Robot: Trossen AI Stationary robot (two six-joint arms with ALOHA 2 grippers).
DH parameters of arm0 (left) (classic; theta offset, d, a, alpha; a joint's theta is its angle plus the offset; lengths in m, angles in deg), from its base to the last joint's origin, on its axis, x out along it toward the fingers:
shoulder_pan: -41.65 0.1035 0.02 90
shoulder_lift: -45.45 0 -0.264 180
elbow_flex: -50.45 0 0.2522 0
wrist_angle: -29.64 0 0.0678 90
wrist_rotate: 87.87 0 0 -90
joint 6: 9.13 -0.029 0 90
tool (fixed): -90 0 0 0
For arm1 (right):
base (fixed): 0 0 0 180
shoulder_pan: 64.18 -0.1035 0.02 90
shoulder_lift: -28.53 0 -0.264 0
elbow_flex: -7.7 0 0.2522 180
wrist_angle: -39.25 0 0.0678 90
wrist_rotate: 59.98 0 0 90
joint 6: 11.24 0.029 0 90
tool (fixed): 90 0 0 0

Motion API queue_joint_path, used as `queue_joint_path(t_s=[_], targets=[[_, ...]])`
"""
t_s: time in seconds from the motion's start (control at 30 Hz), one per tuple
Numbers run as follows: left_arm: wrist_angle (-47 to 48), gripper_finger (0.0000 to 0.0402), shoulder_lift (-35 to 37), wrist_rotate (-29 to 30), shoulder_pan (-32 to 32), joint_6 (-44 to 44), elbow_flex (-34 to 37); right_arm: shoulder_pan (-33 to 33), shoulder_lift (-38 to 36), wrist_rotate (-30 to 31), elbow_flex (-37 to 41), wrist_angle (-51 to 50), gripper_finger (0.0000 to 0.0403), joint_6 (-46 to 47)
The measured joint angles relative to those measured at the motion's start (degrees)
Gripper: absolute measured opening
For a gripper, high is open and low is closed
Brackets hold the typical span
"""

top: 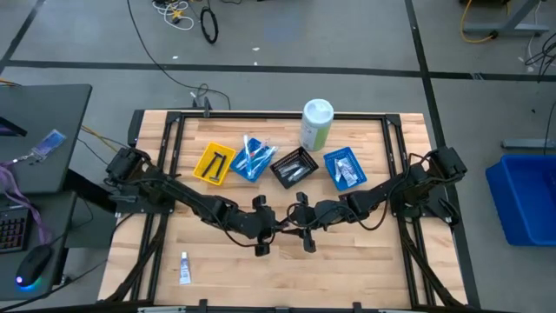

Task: Pick & Place Travel size toiletries
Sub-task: Put the silver nail cutter into the black basket

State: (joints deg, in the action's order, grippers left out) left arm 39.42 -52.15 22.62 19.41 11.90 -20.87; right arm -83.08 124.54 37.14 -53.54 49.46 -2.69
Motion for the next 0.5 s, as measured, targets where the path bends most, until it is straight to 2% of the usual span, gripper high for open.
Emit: queue_joint_path(t_s=[0.3, 0.5], targets=[[-0.77, 0.0065, -0.02, -0.79, 0.18, 2.17, 0.06, 0.16, -0.11, -0.07, -0.02, -1.05, 0.0086, 0.00], [-0.52, 0.0089, -0.04, -0.24, 0.20, 2.32, 0.06, 0.16, -0.13, 0.00, -0.22, -3.98, 0.0065, 0.85]])
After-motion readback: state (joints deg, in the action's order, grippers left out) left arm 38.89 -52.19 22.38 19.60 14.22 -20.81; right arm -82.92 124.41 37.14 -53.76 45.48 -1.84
